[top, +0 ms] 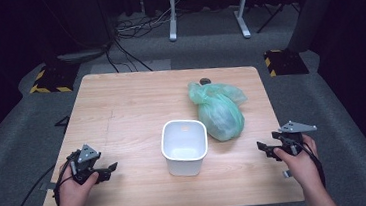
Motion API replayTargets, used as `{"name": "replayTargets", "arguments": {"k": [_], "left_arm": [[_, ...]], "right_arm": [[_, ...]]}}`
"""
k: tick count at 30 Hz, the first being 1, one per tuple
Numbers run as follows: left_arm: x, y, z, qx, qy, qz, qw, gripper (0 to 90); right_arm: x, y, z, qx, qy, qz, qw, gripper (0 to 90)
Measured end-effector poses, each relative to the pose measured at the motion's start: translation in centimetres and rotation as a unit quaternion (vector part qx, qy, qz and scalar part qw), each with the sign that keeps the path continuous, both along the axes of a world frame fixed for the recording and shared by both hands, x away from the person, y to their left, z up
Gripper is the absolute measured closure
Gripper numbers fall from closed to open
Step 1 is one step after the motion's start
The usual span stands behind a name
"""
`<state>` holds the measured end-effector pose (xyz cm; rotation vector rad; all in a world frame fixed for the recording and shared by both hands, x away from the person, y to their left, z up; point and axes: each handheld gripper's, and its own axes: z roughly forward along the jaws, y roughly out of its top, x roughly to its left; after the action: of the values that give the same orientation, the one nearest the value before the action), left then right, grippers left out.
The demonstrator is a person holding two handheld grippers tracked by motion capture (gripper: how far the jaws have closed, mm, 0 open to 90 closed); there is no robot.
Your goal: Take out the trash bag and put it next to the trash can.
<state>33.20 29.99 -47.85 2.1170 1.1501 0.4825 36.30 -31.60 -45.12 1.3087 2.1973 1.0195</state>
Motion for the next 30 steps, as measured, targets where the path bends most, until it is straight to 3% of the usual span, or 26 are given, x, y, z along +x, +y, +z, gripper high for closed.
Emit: {"name": "replayTargets", "arguments": {"k": [25,30], "left_arm": [[-0.1,0.6,-1.3,0.017,0.022,-0.003,0.9996,23.7],[0.0,0.6,-1.6,0.022,0.020,-0.005,0.9995,22.6]], "right_arm": [[-1.5,-0.2,-4.4,-0.028,0.027,0.008,0.9992,20.2],[-1.8,0.0,-4.9,-0.030,0.018,0.008,0.9994,18.7]]}}
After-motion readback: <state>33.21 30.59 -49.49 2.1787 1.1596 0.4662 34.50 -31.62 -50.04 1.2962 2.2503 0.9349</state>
